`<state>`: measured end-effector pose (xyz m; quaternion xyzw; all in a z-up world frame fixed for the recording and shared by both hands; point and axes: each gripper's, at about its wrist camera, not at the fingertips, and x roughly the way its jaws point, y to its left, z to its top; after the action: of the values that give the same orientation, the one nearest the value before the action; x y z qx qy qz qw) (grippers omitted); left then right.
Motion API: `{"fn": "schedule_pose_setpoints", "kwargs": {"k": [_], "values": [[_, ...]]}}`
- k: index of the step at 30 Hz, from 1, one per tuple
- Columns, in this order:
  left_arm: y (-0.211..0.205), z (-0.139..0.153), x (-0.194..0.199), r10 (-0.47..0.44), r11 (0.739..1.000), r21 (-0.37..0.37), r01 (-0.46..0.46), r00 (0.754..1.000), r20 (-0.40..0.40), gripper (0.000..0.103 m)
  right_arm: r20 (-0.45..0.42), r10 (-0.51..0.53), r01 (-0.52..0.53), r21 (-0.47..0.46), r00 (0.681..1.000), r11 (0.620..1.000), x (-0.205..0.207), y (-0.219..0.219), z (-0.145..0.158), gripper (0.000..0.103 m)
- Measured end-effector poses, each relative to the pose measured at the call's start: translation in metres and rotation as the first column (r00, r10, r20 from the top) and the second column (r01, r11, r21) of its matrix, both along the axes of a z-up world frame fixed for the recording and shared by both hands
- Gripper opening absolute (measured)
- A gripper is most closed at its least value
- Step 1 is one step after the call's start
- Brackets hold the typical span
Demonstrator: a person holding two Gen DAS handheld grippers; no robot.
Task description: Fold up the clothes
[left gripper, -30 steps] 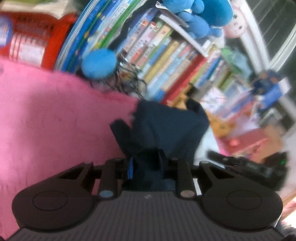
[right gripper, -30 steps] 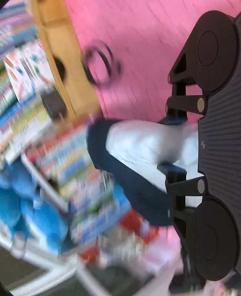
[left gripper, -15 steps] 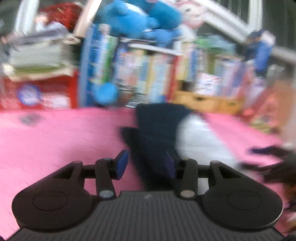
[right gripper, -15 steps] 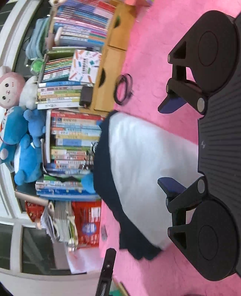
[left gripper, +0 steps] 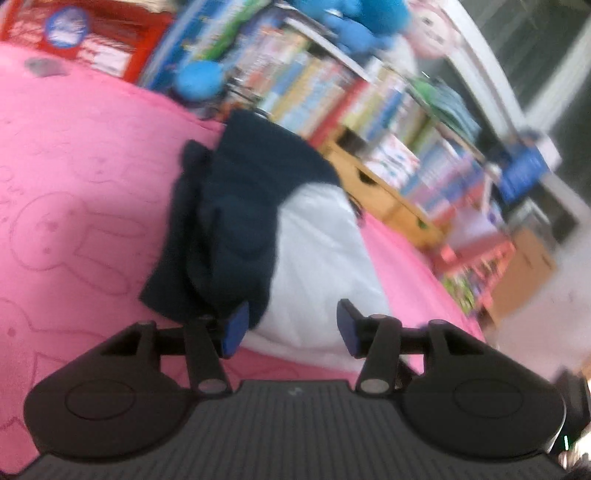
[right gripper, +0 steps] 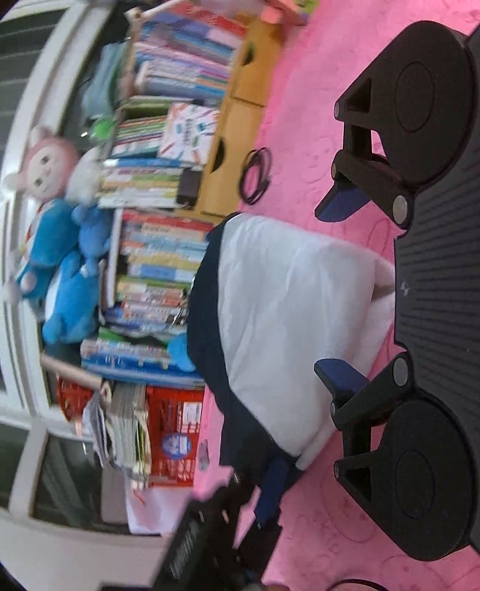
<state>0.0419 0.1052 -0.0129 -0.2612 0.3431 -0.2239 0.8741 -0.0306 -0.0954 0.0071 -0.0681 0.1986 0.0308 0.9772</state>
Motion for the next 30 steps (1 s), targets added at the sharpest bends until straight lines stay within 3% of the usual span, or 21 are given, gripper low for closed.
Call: {"fn": "schedule_pose_setpoints", "kwargs": {"k": [5, 9, 15, 22, 24, 26, 28, 30], "values": [[0.011, -0.003, 0.0, 0.044, 0.998, -0.052, -0.044, 0.999, -0.002, 0.052, 0.001, 0.028, -0.028, -0.052, 1.0, 0.998, -0.006, 0.018, 0.0, 0.083], [0.03, 0.002, -0.005, 0.101, 0.992, -0.074, -0.097, 0.994, 0.041, 0.052, -0.019, 0.042, -0.044, -0.105, 0.999, 0.994, -0.005, 0.036, -0.001, 0.084], [0.063, -0.004, -0.009, 0.232, 0.972, -0.035, -0.231, 0.973, 0.016, 0.054, -0.044, 0.128, -0.134, -0.216, 0.991, 0.967, 0.015, 0.089, -0.005, 0.084], [0.088, -0.008, -0.019, 0.241, 0.967, -0.086, -0.238, 0.97, 0.022, 0.055, -0.046, 0.134, -0.141, -0.248, 0.99, 0.958, 0.056, 0.137, -0.007, 0.082], [0.092, -0.008, -0.02, 0.239, 0.967, -0.099, -0.235, 0.971, 0.028, 0.055, -0.051, 0.122, -0.13, -0.243, 0.991, 0.961, 0.064, 0.142, -0.006, 0.067], [0.097, -0.008, -0.021, 0.238, 0.966, -0.111, -0.233, 0.971, 0.031, 0.055, -0.041, 0.101, -0.108, -0.209, 0.994, 0.972, 0.069, 0.142, -0.002, 0.031], [0.102, -0.01, -0.021, 0.243, 0.963, -0.127, -0.238, 0.97, 0.029, 0.055, -0.013, 0.052, -0.054, -0.146, 0.999, 0.988, 0.069, 0.138, 0.005, 0.015], [0.108, -0.011, -0.021, 0.249, 0.96, -0.143, -0.243, 0.968, 0.025, 0.055, 0.046, 0.025, -0.017, -0.157, 0.999, 0.987, 0.066, 0.141, 0.011, 0.011]]}}
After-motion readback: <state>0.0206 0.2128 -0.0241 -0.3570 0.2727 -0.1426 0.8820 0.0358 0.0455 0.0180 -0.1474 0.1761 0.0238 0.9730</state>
